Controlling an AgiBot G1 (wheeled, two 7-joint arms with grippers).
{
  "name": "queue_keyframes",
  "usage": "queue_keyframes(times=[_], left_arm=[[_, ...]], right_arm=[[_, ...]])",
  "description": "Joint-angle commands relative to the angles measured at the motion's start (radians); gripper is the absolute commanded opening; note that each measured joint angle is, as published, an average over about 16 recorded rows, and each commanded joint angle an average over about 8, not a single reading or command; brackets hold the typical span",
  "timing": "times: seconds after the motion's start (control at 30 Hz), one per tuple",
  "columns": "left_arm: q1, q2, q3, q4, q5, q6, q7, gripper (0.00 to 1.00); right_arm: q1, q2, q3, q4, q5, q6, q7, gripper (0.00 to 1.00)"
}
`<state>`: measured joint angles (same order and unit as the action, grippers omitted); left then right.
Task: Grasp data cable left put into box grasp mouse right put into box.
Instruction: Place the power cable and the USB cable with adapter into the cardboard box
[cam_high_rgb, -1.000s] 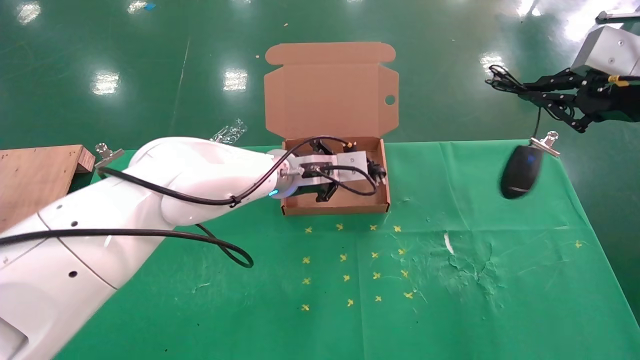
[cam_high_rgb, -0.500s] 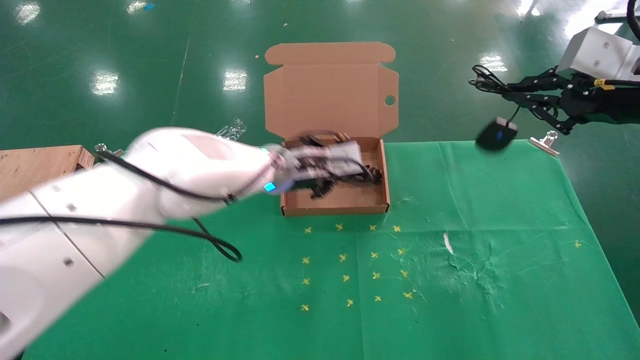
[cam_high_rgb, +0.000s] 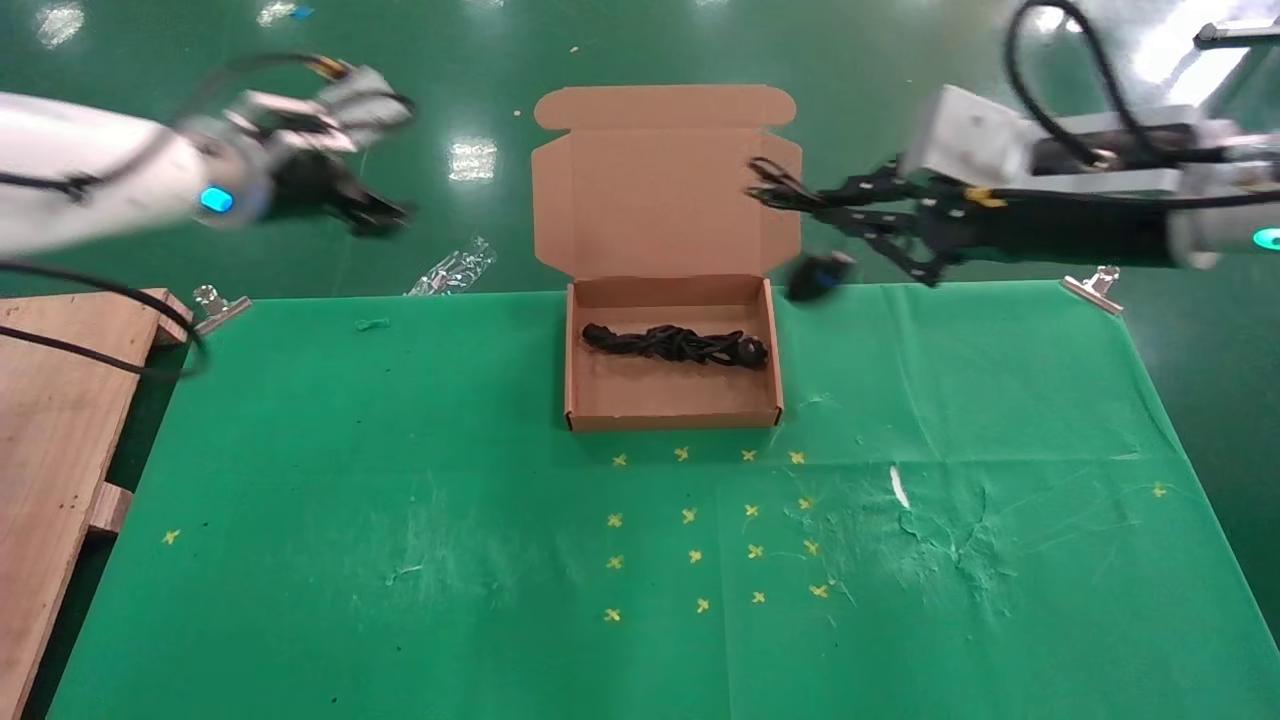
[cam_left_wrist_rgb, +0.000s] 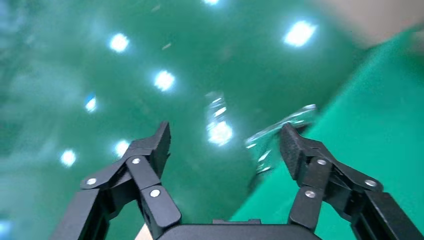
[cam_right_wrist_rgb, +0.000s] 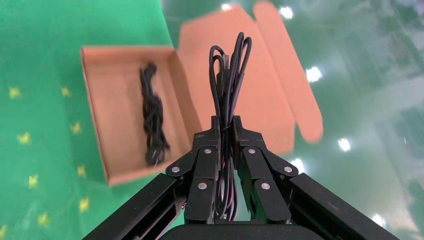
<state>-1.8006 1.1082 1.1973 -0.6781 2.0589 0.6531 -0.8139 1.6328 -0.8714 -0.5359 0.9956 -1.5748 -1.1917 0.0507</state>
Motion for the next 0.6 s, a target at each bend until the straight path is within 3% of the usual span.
queue_keyframes(times=[0.03,0.23,0.43,0.6], left_arm=[[-0.021,-0.030,-0.006,0.040,0.012,-0.013,0.003,1.00],[-0.058,0.018,0.023,0.173,0.105,-0.013,-0.034,1.00],[-0.062,0.039,0.026,0.206,0.115,-0.019,-0.039,1.00],[-0.063,0.043,0.025,0.215,0.111,-0.022,-0.032,1.00]], right_arm=[[0.009,-0.037,-0.005,-0.017,0.007,0.003,-0.016,0.00],[0.039,-0.173,-0.031,-0.169,0.006,0.019,-0.108,0.00],[0.055,-0.298,-0.058,-0.318,0.013,0.000,-0.206,0.00],[0.066,-0.351,-0.064,-0.393,0.035,-0.044,-0.253,0.00]])
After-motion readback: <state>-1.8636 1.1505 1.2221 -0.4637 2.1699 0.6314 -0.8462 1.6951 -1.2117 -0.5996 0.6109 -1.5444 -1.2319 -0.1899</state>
